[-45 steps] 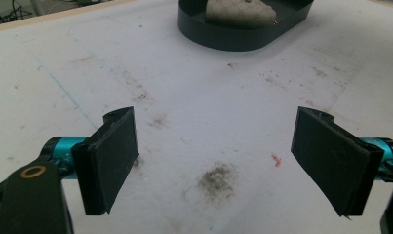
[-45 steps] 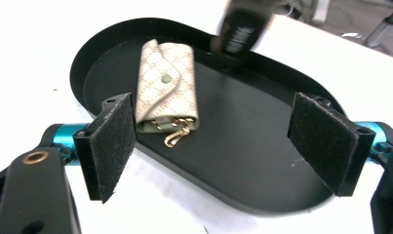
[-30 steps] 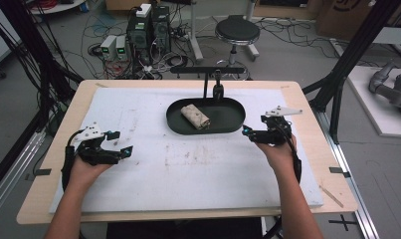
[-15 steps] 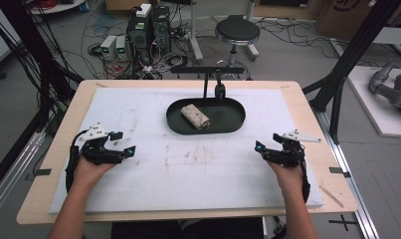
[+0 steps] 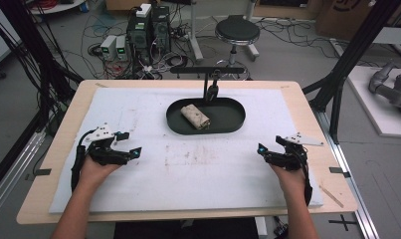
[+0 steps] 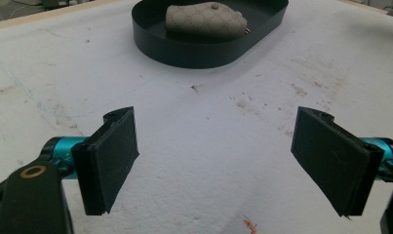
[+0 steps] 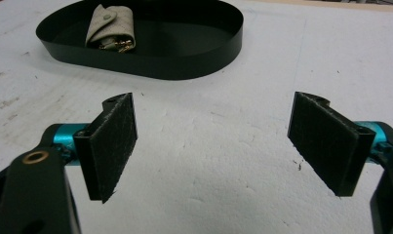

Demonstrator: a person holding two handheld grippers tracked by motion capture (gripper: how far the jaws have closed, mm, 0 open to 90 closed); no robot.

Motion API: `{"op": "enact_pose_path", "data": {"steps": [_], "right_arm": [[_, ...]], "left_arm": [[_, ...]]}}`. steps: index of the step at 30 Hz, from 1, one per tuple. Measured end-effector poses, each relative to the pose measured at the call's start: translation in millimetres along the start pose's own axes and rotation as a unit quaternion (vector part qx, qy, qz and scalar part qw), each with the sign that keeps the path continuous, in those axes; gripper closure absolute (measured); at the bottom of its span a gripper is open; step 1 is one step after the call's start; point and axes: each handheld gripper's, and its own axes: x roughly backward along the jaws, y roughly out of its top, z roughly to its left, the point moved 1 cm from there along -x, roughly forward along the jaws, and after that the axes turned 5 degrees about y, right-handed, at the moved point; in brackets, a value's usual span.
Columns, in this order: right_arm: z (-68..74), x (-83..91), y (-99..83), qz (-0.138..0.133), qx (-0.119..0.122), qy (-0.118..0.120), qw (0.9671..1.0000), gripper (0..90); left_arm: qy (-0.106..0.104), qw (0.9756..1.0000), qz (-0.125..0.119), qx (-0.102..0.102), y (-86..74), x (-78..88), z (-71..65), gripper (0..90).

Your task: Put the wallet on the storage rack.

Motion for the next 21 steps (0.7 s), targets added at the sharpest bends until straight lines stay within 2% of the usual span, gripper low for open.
{"op": "enact_pose_path", "data": {"steps": [3, 21], "right_arm": [[1.8, -1.4, 0.1, 0.004, 0.008, 0.001, 1.0, 18.7], [4.9, -8.6, 1.3, 0.012, 0.013, 0.005, 0.9998, 18.7]], "left_arm": [[0.001, 1.0, 0.002, 0.0, -0.1, 0.3, 0.7, 17.2], [0.004, 1.0, 0.001, 0.001, -0.1, 0.7, 1.7, 17.2]]}}
